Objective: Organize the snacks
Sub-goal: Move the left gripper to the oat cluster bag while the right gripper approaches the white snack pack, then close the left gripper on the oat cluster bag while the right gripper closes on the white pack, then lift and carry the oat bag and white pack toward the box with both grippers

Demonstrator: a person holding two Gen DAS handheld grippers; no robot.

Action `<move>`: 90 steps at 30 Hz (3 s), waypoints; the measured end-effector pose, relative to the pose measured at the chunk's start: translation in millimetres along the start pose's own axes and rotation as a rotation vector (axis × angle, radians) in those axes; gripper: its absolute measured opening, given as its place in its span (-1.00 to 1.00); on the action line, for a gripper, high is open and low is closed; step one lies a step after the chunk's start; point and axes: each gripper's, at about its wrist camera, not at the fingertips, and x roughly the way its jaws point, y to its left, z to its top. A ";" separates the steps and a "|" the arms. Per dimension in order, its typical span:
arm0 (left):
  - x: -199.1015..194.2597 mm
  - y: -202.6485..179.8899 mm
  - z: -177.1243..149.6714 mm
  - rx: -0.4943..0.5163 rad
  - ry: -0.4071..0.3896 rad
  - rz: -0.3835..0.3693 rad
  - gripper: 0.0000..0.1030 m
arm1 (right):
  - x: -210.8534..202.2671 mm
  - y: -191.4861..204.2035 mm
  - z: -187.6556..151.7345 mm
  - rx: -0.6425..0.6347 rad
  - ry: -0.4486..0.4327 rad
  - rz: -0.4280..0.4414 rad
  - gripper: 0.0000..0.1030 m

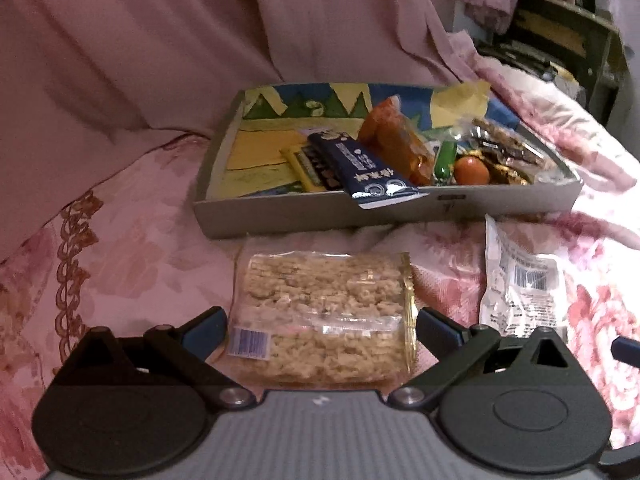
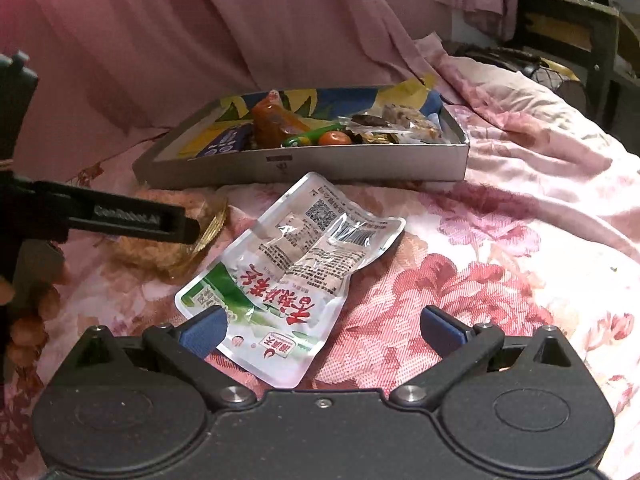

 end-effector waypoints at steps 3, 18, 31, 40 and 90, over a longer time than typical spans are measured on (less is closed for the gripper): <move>7.6 -4.1 2.6 0.020 0.031 0.017 0.99 | 0.7 -2.6 1.6 0.021 0.001 0.007 0.99; 7.7 3.6 -1.7 0.052 0.050 -0.017 0.91 | 5.1 -12.6 6.6 0.096 0.021 0.026 0.99; -34.7 17.1 -45.2 0.313 0.142 -0.174 0.90 | 12.9 -18.2 3.7 0.139 0.066 0.031 0.99; -52.7 23.4 -58.1 0.224 0.143 -0.154 0.96 | 21.9 -22.3 2.1 0.188 0.096 0.045 0.99; -64.9 -17.3 -88.8 0.459 0.061 -0.227 0.99 | 6.2 -49.8 7.2 0.018 0.244 0.260 0.35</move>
